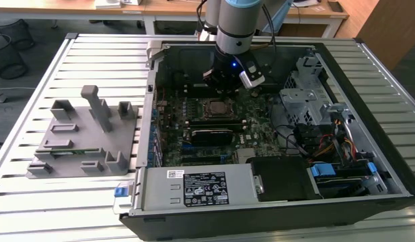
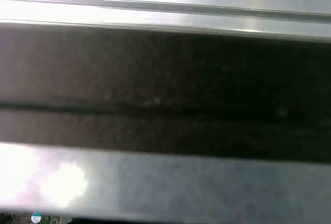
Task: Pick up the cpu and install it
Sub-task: 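Install the first cpu locking lever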
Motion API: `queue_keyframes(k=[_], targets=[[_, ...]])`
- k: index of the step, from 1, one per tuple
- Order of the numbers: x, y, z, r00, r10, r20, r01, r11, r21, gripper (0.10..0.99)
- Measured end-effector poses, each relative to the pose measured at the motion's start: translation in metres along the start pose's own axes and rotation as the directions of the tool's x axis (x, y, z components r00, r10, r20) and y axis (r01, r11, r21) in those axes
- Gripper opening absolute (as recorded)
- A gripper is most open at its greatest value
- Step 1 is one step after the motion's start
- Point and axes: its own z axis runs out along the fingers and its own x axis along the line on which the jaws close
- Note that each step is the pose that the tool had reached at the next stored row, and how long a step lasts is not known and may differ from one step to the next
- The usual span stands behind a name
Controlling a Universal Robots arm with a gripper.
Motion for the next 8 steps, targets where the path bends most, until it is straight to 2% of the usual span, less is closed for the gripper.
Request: queue_keyframes(k=[8], targets=[[0.0,0.0002,-0.0025,1.0,0.0,0.0001,0.0,1.0,0.0,0.106]])
